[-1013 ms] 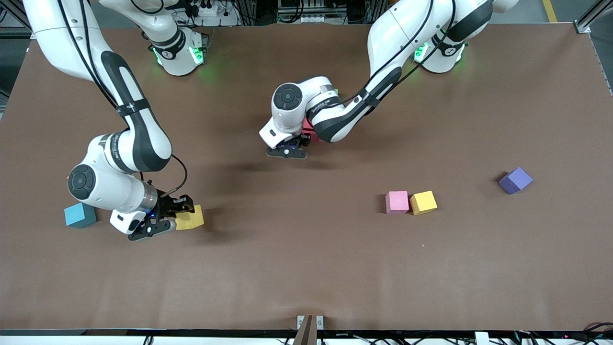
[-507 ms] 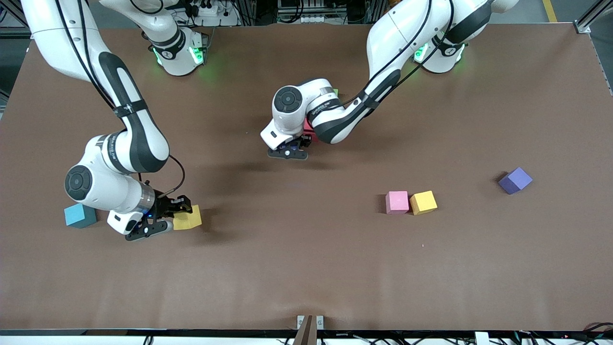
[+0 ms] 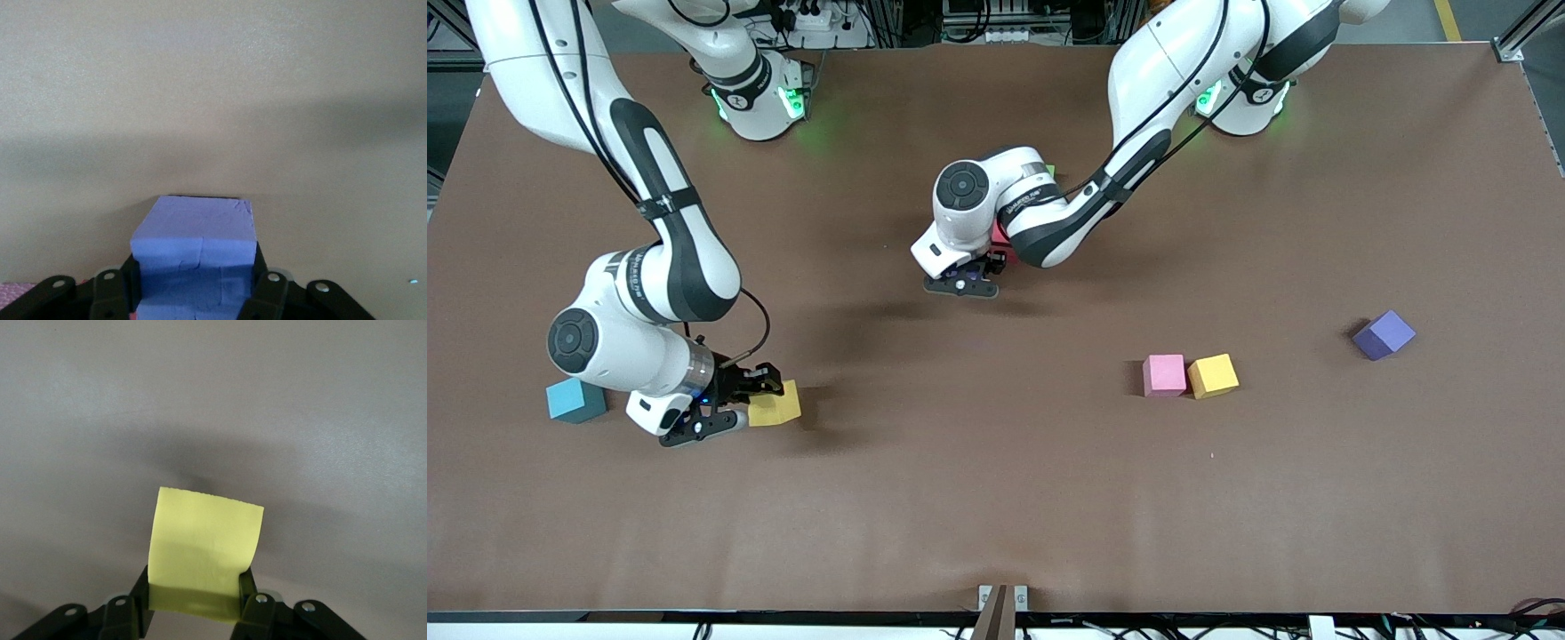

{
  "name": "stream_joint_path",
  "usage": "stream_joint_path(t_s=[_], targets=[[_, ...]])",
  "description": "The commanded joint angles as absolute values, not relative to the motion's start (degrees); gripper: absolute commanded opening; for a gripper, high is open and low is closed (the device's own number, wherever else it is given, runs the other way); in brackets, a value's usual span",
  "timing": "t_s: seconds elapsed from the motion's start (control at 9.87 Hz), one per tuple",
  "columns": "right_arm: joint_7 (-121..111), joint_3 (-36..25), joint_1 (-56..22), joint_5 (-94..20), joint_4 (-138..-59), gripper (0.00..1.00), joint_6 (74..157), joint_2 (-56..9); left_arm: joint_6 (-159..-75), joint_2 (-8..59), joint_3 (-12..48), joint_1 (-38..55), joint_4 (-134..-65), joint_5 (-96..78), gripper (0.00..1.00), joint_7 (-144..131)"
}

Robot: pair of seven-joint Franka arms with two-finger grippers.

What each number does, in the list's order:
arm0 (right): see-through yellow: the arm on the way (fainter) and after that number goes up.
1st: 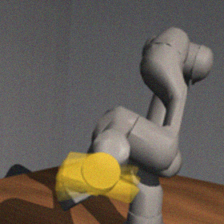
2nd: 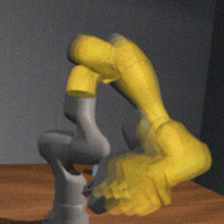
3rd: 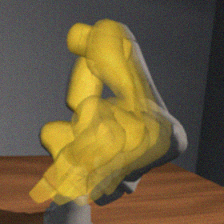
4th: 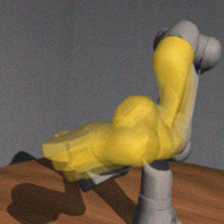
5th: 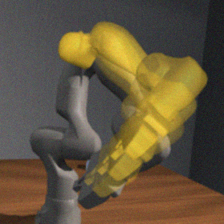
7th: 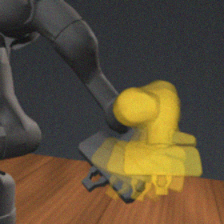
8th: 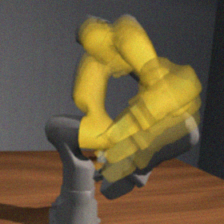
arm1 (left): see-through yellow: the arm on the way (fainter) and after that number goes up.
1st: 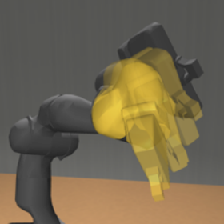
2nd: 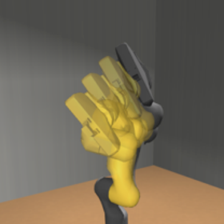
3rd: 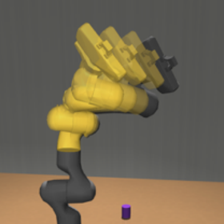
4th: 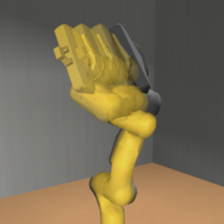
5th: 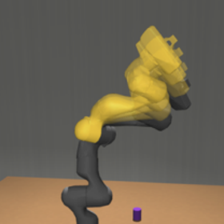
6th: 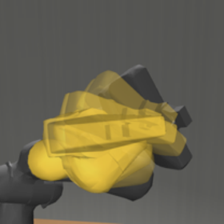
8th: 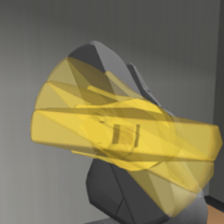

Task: Form number 2 with 11 blocks

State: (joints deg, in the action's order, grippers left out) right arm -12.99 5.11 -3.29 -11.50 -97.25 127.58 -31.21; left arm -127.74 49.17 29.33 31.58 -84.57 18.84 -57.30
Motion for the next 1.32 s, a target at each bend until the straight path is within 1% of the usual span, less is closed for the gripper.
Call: stream_joint_path(t_s=[0.0,0.81,0.91,1.11,1.22], targets=[[-13.0,5.6,-2.5,-12.7,-97.6,0.26,127.4,-30.9,-127.6,49.2,29.0,32.0,-84.4,20.5,0.21,-56.4],[-13.4,5.6,-2.3,-12.7,-97.6,0.26,127.3,-31.0,-127.5,49.7,29.0,32.4,-84.6,20.7,0.23,-56.7],[-13.4,5.6,-2.4,-12.7,-97.6,0.26,127.1,-31.0,-127.5,49.8,29.0,32.4,-84.5,20.7,0.26,-56.8],[-13.5,5.6,-2.3,-12.7,-97.6,0.26,126.8,-31.0,-127.5,50.2,29.0,32.5,-84.5,20.7,0.27,-56.8],[-13.5,5.6,-2.3,-12.7,-97.6,0.26,126.8,-31.0,-127.5,50.2,29.0,32.8,-84.5,20.7,0.3,-56.8]])
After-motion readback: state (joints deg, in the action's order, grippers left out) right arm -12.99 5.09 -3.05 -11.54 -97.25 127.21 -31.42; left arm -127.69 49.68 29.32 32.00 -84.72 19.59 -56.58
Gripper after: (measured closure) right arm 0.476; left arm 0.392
